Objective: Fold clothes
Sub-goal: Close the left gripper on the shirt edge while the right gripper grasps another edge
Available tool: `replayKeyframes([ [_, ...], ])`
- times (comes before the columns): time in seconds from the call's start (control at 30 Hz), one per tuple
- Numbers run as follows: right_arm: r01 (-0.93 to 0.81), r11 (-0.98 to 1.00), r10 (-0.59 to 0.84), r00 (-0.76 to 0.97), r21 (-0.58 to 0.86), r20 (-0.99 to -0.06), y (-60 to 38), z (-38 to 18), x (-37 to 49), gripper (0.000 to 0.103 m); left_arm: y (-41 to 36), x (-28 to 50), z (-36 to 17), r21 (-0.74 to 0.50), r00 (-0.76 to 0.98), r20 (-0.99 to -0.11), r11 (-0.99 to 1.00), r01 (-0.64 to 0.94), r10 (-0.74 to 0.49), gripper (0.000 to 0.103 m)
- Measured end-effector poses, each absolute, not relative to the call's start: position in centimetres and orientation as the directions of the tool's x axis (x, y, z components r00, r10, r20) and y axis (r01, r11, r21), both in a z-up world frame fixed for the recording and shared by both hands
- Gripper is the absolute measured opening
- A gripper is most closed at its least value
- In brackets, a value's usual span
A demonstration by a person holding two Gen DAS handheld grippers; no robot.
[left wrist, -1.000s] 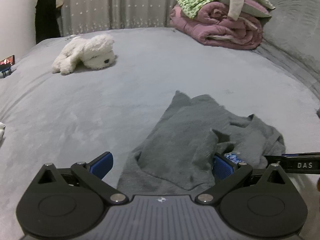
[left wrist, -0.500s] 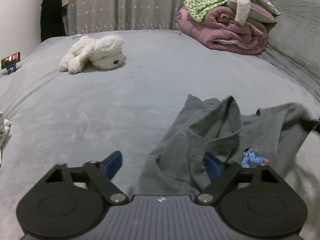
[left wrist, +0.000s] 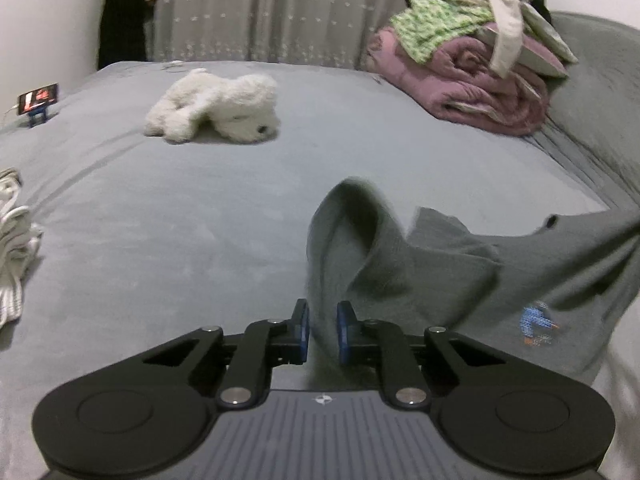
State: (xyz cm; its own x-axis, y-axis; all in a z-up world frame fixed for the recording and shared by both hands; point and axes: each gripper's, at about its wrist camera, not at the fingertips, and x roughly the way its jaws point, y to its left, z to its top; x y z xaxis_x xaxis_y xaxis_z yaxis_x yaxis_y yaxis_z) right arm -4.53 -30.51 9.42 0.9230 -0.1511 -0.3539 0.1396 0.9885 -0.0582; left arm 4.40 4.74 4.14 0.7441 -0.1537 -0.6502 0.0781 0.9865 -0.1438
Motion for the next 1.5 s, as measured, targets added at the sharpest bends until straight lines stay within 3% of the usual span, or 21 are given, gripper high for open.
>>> replayKeyframes([
  [0.1, 0.173, 0.984, -0.180, 0.912, -0.052, -0.369, -31.4, 9.4, -4.4, 0.010, 6.8, 4.4, 4.4, -0.139, 0.744, -0.661, 0.990, 0.004, -0.096, 0.013],
  [0.23, 0.172, 0.984, -0.175, 0.892, -0.044, -0.417, -32.4, 9.3, -3.8, 0.010, 7.3, 4.7, 4.2, -0.170, 0.733, -0.669, 0.985, 0.017, -0.128, 0.018],
  [0.47, 0.119, 0.991, -0.134, 0.869, -0.061, -0.476, -31.2, 8.2, -3.2, 0.011, 3.6, 5.6, 3.8, -0.207, 0.706, -0.660, 0.966, 0.154, -0.254, 0.070],
  [0.7, 0.096, 0.995, -0.101, 0.852, -0.036, -0.514, -31.0, 7.6, -2.9, 0.012, -1.1, 7.8, 3.4, -0.153, 0.711, -0.621, 0.940, 0.304, -0.331, 0.096],
  [1.03, 0.077, 0.995, -0.097, 0.835, -0.061, -0.542, -30.5, 6.7, -1.4, 0.016, -4.9, 8.1, 0.9, 0.041, 0.706, -0.664, 0.931, 0.363, -0.246, 0.099],
  [1.23, 0.060, 0.997, -0.079, 0.827, -0.053, -0.556, -30.2, 6.5, -1.4, 0.016, -4.9, 8.3, 1.0, 0.045, 0.703, -0.665, 0.927, 0.373, -0.251, 0.098],
  [1.27, 0.058, 0.997, -0.079, 0.827, -0.055, -0.557, -30.1, 6.4, -1.4, 0.016, -4.8, 8.3, 1.0, 0.050, 0.706, -0.663, 0.927, 0.372, -0.248, 0.094],
  [1.4, 0.058, 0.997, -0.079, 0.829, -0.056, -0.553, -30.1, 6.4, -1.6, 0.015, -4.4, 7.9, 1.6, 0.027, 0.697, -0.663, 0.921, 0.388, -0.274, 0.050],
  [1.5, 0.057, 0.997, -0.078, 0.830, -0.055, -0.552, -30.2, 6.4, -1.6, 0.014, -4.0, 7.2, 2.6, 0.037, 0.709, -0.652, 0.923, 0.383, -0.268, 0.036],
])
